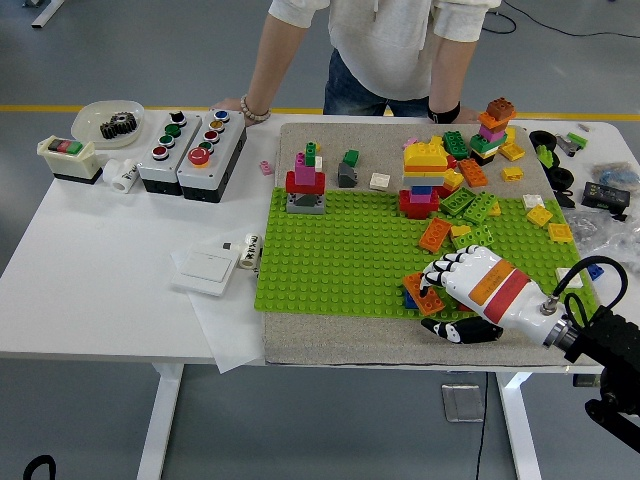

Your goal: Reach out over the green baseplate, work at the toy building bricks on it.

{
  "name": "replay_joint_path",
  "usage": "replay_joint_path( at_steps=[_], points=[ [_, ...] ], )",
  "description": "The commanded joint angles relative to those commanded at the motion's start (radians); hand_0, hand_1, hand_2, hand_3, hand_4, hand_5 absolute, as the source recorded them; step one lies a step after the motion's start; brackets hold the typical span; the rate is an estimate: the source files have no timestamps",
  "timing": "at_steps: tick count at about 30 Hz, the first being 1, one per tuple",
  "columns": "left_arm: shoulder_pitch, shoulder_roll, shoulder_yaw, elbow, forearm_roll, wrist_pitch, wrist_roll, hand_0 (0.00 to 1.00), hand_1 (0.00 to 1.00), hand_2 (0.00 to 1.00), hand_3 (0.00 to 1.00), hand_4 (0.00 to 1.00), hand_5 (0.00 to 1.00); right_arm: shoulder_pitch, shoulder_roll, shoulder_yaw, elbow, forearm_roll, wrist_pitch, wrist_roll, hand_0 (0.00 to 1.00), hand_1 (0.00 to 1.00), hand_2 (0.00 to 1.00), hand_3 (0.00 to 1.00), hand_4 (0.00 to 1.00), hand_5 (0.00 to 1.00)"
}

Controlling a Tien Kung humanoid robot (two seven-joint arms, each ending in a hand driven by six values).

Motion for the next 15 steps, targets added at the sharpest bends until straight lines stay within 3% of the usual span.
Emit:
replay_joint_path(
  at_steps=[15],
  points=[
    [-0.002,0.001,0.001,0.000,0.000,-0.001,-0.001,0.632,0.650,0.694,0.611,0.669,0.663,0.004,0.008,-0.001,-0.012,0.007,0.006,0.001,0.390,0.545,0.623,0.563,0.766,0.439]
  ],
)
